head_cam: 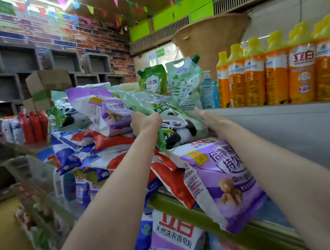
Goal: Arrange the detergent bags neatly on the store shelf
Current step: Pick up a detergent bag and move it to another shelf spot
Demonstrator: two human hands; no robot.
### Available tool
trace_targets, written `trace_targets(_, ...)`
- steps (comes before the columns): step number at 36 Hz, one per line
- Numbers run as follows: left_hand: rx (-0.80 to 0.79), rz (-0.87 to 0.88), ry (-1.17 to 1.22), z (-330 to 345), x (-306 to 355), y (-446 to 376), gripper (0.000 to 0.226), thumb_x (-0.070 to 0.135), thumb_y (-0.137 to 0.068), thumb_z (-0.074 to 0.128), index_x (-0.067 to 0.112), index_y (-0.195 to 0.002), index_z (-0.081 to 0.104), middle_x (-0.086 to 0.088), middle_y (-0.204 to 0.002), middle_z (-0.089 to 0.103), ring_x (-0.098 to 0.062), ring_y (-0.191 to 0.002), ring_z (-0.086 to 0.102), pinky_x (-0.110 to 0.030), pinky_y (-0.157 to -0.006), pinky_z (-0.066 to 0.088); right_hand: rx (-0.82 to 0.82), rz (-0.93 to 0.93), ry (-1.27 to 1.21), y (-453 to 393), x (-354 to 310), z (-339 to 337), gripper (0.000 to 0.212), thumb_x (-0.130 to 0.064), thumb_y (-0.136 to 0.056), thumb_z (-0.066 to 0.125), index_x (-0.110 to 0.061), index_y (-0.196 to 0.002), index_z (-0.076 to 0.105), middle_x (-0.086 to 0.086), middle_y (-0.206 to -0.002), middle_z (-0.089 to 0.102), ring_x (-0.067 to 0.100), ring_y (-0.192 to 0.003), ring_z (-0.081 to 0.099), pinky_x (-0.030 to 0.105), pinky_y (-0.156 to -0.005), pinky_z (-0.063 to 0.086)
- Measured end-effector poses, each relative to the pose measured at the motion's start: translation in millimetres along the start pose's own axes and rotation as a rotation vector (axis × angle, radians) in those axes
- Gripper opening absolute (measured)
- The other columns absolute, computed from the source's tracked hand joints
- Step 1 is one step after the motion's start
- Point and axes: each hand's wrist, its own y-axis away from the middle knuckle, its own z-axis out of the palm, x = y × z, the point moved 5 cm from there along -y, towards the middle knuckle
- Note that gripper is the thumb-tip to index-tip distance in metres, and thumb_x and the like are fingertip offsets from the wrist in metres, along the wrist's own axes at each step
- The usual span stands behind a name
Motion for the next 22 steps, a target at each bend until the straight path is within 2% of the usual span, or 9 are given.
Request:
trace_targets(2,0.030,0.017,0.038,-3.5,1.9,2.8,0.039,0.016,-0.081,0.065,-0.001,-0.115,0.055,-0.018,-0.119,0.060,-0.034,-0.110,0.058,-0.039,-0.095,0.049,0.048,-0.034,-0.038,3.3,-3.1,-5.8,0.064,-0.055,-0.095,0.027,-0.020,-0.149,0.022,0.011,-0.151,0.030,0.024,-0.118,0.049,0.045,-0.101,0.036)
trace_targets(3,0.037,0.024,0.045,-4.6,2.9,5.1,0.038,0.016,-0.081,0.064,-0.001,-0.114,0.056,-0.019,-0.118,0.060,-0.034,-0.110,0.057,-0.040,-0.095,0.048,0.074,-0.034,-0.064,5.5,-3.8,-9.7,0.071,-0.060,-0.089,0.031,-0.022,-0.148,0.024,0.010,-0.140,0.040,0.018,-0.100,0.053,0.040,-0.085,0.040)
trace_targets(4,0.045,0.037,0.053,-6.0,4.7,8.5,0.037,0.016,-0.082,0.064,-0.002,-0.113,0.056,-0.019,-0.117,0.061,-0.034,-0.111,0.057,-0.041,-0.095,0.048,0.099,-0.024,-0.094,7.0,-3.3,-13.9,0.077,-0.064,-0.083,0.035,-0.022,-0.147,0.027,0.006,-0.126,0.048,0.015,-0.090,0.051,0.036,-0.077,0.039)
trace_targets(6,0.055,0.090,0.063,-6.9,11.6,16.5,0.037,0.016,-0.081,0.064,-0.001,-0.113,0.059,-0.019,-0.117,0.062,-0.034,-0.114,0.056,-0.039,-0.096,0.047,0.126,-0.030,-0.119,12.3,-8.6,-16.6,0.074,-0.064,-0.082,0.037,-0.020,-0.142,0.036,0.004,-0.118,0.054,0.020,-0.101,0.052,0.040,-0.091,0.039)
trace_targets(9,0.033,0.164,0.087,-5.9,22.1,32.6,0.042,0.014,-0.083,0.064,0.006,-0.124,0.057,-0.013,-0.124,0.061,-0.031,-0.122,0.052,-0.034,-0.100,0.040,0.071,-0.100,-0.144,34.1,-35.4,-7.1,0.042,-0.049,-0.096,0.033,-0.022,-0.120,0.053,0.007,-0.114,0.058,0.025,-0.115,0.048,0.046,-0.104,0.029)
trace_targets(11,0.019,0.194,0.098,-5.4,25.6,41.0,0.044,0.013,-0.084,0.064,0.009,-0.127,0.055,-0.010,-0.126,0.061,-0.029,-0.122,0.052,-0.032,-0.101,0.039,0.051,-0.133,-0.092,48.3,-50.7,-0.4,0.036,-0.047,-0.097,0.031,-0.026,-0.113,0.055,0.009,-0.130,0.053,0.027,-0.127,0.042,0.049,-0.111,0.025)
trace_targets(14,0.036,0.248,0.127,-7.1,28.2,50.9,0.047,0.013,-0.083,0.064,0.012,-0.129,0.055,-0.008,-0.127,0.062,-0.026,-0.120,0.053,-0.031,-0.102,0.039,0.072,-0.159,-0.045,64.3,-60.0,1.6,0.049,-0.039,-0.100,0.029,-0.012,-0.140,0.038,0.012,-0.147,0.039,0.029,-0.136,0.035,0.052,-0.113,0.025)
trace_targets(19,0.093,0.382,0.067,-13.3,36.8,69.2,0.047,0.012,-0.084,0.063,0.017,-0.130,0.055,-0.007,-0.129,0.058,-0.025,-0.118,0.053,-0.029,-0.102,0.036,0.132,-0.124,0.048,78.4,-45.9,-1.8,0.043,-0.034,-0.100,0.035,-0.008,-0.133,0.043,0.015,-0.138,0.047,0.030,-0.126,0.045,0.043,-0.101,0.038)
trace_targets(22,0.056,0.481,0.029,-12.3,47.6,76.4,0.048,0.011,-0.083,0.062,0.020,-0.129,0.056,-0.010,-0.128,0.053,-0.028,-0.115,0.051,-0.030,-0.101,0.036,0.118,-0.117,0.142,85.6,-38.9,0.4,0.040,-0.027,-0.102,0.032,-0.004,-0.132,0.043,0.018,-0.135,0.047,0.031,-0.123,0.047,0.041,-0.098,0.040)
